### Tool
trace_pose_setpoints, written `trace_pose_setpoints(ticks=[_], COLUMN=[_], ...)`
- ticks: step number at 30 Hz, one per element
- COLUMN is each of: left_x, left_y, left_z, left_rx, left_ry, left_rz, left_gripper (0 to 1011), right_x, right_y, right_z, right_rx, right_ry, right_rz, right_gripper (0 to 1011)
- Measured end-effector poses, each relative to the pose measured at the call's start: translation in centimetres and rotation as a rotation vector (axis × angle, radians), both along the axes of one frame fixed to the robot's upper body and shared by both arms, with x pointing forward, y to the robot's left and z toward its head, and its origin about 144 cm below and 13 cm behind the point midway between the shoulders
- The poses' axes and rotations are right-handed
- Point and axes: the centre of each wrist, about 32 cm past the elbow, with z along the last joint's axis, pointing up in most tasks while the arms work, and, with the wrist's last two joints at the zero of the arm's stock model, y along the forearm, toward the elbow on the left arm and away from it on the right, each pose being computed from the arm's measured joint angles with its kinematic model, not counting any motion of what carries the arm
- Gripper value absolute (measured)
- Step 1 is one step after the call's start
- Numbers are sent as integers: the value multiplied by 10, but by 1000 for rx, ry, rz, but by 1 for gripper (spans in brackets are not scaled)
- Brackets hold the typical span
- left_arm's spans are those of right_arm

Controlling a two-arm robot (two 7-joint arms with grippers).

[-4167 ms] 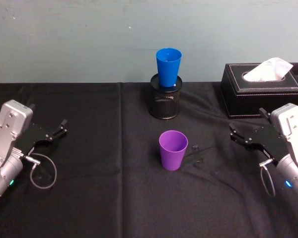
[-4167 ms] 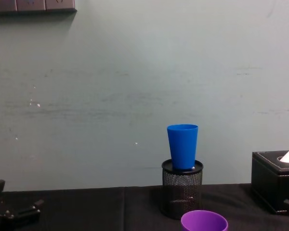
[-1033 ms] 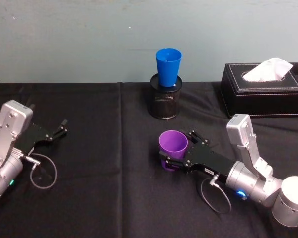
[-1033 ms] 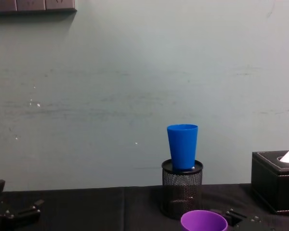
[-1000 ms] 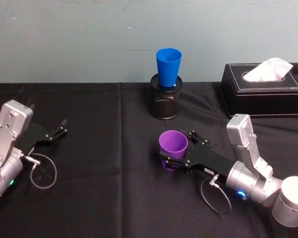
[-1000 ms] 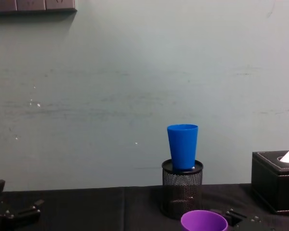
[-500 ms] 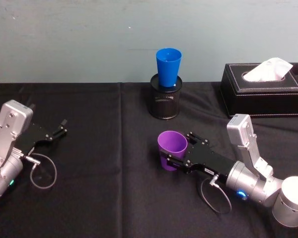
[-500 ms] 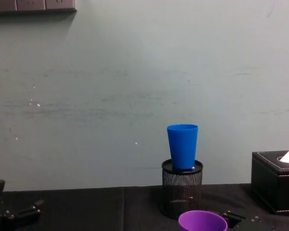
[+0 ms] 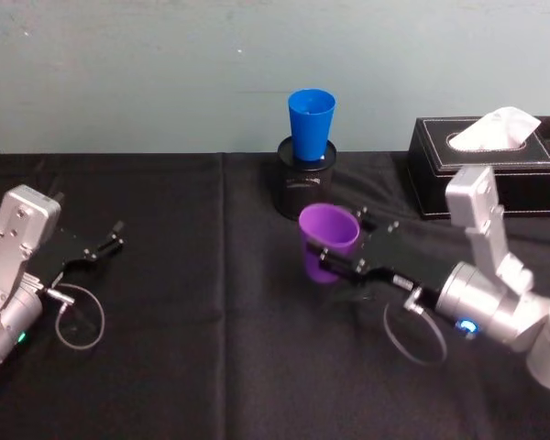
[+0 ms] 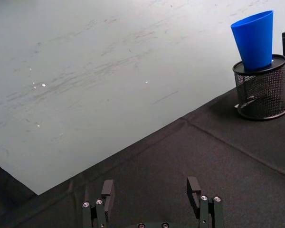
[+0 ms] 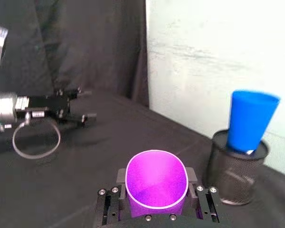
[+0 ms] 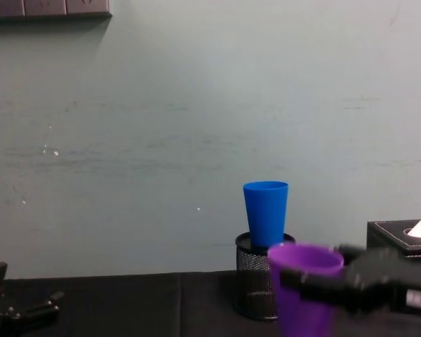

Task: Pick up one cup with a gripper and tap it against the other cup.

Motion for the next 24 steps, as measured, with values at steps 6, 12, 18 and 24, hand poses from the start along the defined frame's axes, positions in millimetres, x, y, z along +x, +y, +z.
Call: trace_pose_setpoints(ticks=[6,12,18,24], left_x=[0,0,0,0], left_y=[0,0,0,0], left_z=[0,0,0,0], left_rx=[0,0,0,0], left_ry=[0,0,0,0], left_rz=[0,0,0,0], left_gripper=[1000,1000,1000,1000], right_x=[-1,-3,-3,-2], right_y=[-7,-8,-5,-3], right_z=[40,60,66,67], right_rx=[9,7,13,11], right_ry=[14,18,19,19], right_rz=[-5,2,10,17], right_gripper=[724,724,724,724])
